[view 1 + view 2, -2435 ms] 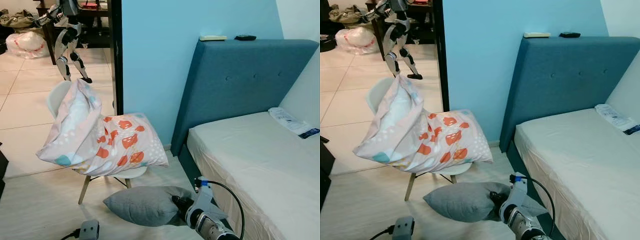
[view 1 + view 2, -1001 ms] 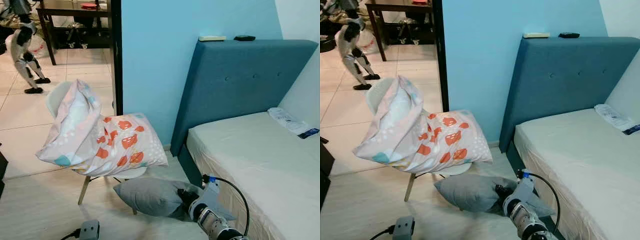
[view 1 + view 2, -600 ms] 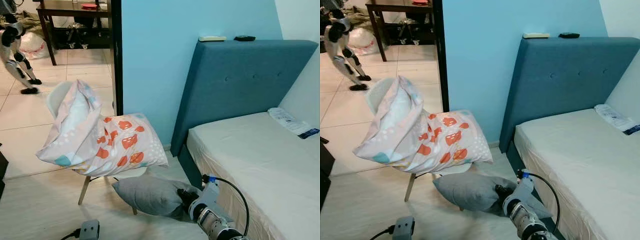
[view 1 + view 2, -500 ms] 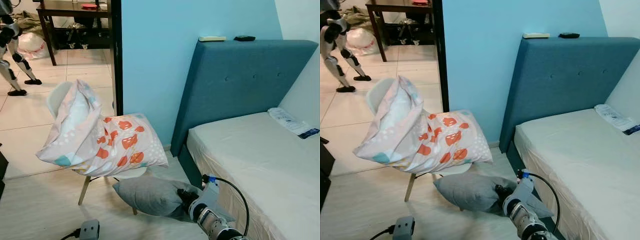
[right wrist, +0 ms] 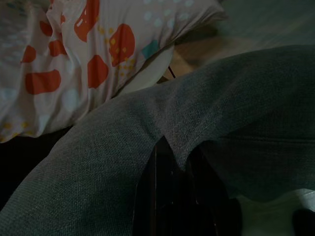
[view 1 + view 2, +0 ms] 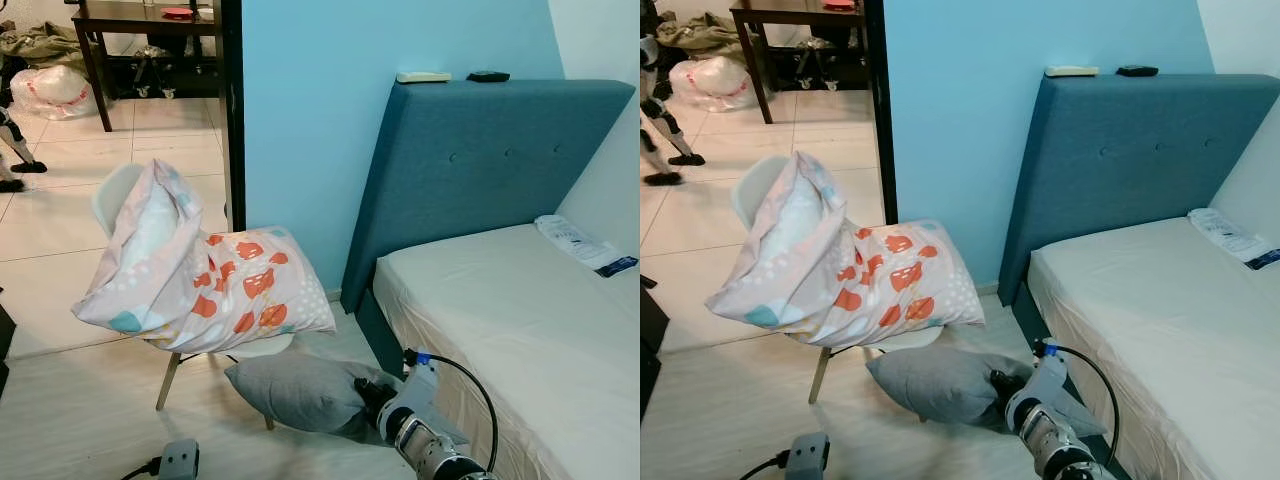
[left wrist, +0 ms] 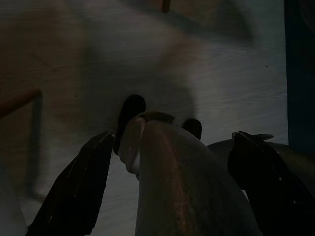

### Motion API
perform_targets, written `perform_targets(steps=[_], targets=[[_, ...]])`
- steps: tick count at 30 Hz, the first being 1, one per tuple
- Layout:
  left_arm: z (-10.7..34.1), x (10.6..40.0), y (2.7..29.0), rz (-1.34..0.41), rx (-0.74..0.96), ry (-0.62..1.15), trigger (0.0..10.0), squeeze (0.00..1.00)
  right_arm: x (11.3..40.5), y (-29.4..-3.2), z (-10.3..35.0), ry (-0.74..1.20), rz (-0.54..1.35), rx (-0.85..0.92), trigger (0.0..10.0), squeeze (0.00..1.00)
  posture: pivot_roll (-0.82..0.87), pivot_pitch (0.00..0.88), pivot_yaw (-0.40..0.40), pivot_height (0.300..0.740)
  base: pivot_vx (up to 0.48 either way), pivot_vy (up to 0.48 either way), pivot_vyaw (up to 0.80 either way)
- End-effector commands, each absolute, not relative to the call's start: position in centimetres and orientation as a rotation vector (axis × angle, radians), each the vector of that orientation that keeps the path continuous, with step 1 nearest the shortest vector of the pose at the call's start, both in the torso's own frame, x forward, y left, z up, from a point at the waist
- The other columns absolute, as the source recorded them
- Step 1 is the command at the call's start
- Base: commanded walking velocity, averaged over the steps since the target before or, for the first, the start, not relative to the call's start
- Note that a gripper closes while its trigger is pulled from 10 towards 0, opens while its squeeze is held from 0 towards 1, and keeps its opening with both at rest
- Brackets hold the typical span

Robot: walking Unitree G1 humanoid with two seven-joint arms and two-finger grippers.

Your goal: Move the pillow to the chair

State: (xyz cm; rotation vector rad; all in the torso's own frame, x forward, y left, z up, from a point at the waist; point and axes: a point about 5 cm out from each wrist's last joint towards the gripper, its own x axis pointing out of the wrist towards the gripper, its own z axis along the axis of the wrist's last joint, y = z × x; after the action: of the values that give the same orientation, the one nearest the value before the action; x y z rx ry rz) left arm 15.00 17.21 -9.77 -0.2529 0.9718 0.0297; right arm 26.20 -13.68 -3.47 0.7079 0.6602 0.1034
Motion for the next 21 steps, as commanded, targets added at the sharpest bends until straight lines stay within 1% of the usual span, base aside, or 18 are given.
perform_targets(steps=[1, 4, 6, 8, 9, 10, 14, 16, 20, 21], targets=[[-9.9, 14.8, 17.0, 0.028, -0.269, 0.982, 10.0, 0.00, 26.5, -13.9, -3.2, 0.646, 0.115, 0.671, 10.0, 0.00, 0.06, 0.010, -0.117, 0.740, 0.000, 0.000, 0.00], [-9.9, 14.8, 17.0, 0.029, -0.271, 0.983, 10.0, 0.00, 26.2, -13.9, -3.5, 0.664, 0.116, 0.645, 10.0, 0.00, 0.06, 0.010, -0.117, 0.740, 0.000, 0.000, 0.00], [-9.9, 14.8, 17.0, 0.031, -0.271, 0.983, 10.0, 0.00, 25.8, -13.8, -3.9, 0.711, 0.134, 0.575, 10.0, 0.00, 0.06, 0.007, -0.119, 0.740, 0.000, 0.000, 0.00], [-9.9, 14.8, 17.0, 0.031, -0.270, 0.984, 10.0, 0.00, 25.0, -13.5, -4.6, 0.794, 0.163, 0.454, 10.0, 0.00, 0.06, 0.009, -0.119, 0.740, 0.000, 0.000, 0.00], [-9.9, 14.8, 17.0, 0.031, -0.270, 0.984, 10.0, 0.00, 25.0, -13.5, -4.6, 0.794, 0.163, 0.454, 10.0, 0.00, 0.06, 0.009, -0.119, 0.740, 0.000, 0.000, 0.00], [-9.9, 14.7, 17.0, 0.032, -0.270, 0.985, 10.0, 0.00, 24.5, -13.3, -4.9, 0.823, 0.196, 0.407, 10.0, 0.00, 0.06, 0.004, -0.121, 0.740, 0.000, 0.000, 0.00], [-9.9, 14.8, 17.1, 0.033, -0.268, 0.985, 10.0, 0.00, 24.3, -13.2, -5.0, 0.820, 0.213, 0.403, 10.0, 0.00, 0.06, 0.003, -0.123, 0.740, 0.000, 0.000, 0.00], [-9.9, 14.7, 17.1, 0.031, -0.264, 0.985, 10.0, 0.00, 24.1, -13.1, -5.1, 0.829, 0.236, 0.374, 10.0, 0.00, 0.06, 0.011, -0.123, 0.740, 0.000, 0.000, 0.00], [-10.0, 14.6, 17.1, 0.037, -0.265, 0.990, 10.0, 0.00, 23.6, -13.1, -5.5, 0.868, 0.271, 0.302, 10.0, 0.00, 0.07, 0.000, -0.125, 0.740, 0.000, 0.000, 0.00], [-10.0, 14.6, 17.1, 0.033, -0.259, 0.989, 10.0, 0.00, 23.4, -13.1, -5.6, 0.875, 0.284, 0.282, 10.0, 0.00, 0.07, 0.006, -0.122, 0.740, 0.000, 0.000, 0.77]])
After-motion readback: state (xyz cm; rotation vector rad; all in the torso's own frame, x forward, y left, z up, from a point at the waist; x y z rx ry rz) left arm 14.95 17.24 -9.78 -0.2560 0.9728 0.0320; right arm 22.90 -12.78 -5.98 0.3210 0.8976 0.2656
